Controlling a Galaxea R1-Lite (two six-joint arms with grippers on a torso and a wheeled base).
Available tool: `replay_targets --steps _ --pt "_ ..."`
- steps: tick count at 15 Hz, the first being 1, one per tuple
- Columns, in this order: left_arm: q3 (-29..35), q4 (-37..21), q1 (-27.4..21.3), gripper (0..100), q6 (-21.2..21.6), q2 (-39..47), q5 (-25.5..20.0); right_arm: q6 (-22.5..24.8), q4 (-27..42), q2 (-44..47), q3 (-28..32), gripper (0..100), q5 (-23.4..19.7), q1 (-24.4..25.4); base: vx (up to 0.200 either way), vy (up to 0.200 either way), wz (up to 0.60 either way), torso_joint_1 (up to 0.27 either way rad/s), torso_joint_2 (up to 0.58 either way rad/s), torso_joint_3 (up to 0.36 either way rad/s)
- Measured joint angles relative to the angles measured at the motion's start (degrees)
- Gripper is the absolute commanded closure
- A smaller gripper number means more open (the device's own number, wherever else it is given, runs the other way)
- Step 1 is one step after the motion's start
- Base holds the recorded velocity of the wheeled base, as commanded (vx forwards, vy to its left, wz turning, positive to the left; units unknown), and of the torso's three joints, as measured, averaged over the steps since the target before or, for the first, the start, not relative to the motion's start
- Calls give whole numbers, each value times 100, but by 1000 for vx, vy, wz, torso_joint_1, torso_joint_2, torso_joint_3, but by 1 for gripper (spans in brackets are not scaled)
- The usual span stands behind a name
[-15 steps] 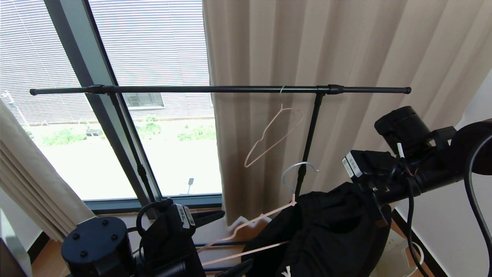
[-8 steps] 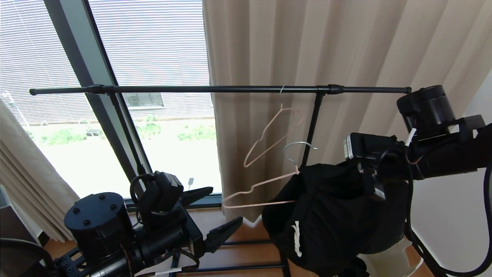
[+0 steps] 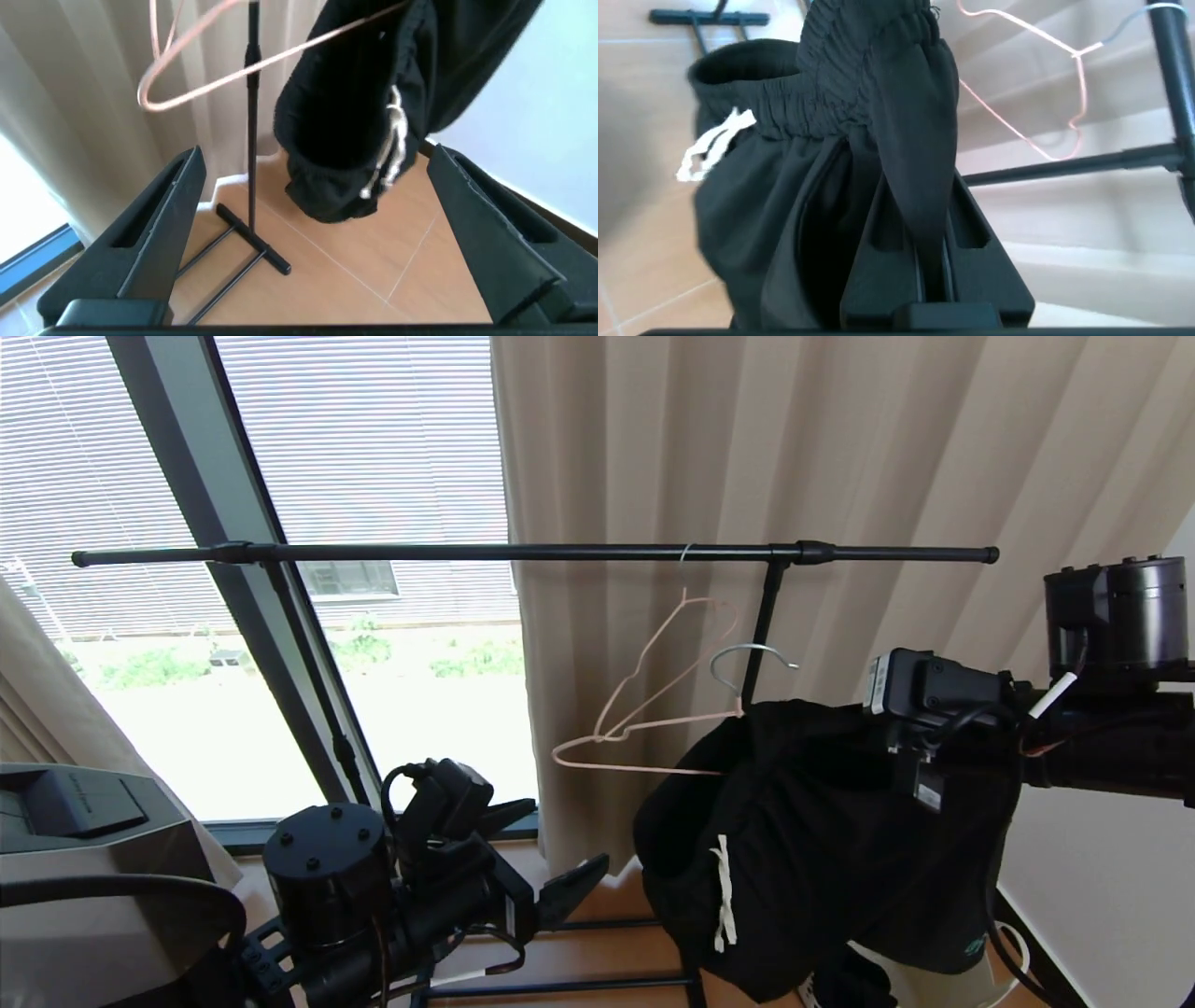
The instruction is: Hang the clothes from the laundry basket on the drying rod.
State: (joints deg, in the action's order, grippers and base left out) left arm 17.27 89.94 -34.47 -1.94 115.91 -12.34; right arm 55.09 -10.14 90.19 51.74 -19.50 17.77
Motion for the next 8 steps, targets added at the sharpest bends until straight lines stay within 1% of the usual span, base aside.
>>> replay_targets --steps 2,3,5,7,8 --pt "133 -2 -80 0 -11 265 244 -330 -646 -149 -489 100 13 24 0 0 0 0 0 0" --pt "185 -2 -110 0 -22 363 312 -464 -852 -205 -675 100 16 44 0 0 0 0 0 0" --pt "323 -2 -174 0 -150 562 510 -703 -1386 -317 -1125 100 18 154 0 0 0 0 0 0" --pt "457 -2 -238 0 -244 719 739 -824 -1763 -391 -1373 100 22 282 0 0 0 0 0 0" --pt "527 -4 -257 0 -312 783 837 -837 -1771 -413 -1451 100 21 319 0 0 0 0 0 0"
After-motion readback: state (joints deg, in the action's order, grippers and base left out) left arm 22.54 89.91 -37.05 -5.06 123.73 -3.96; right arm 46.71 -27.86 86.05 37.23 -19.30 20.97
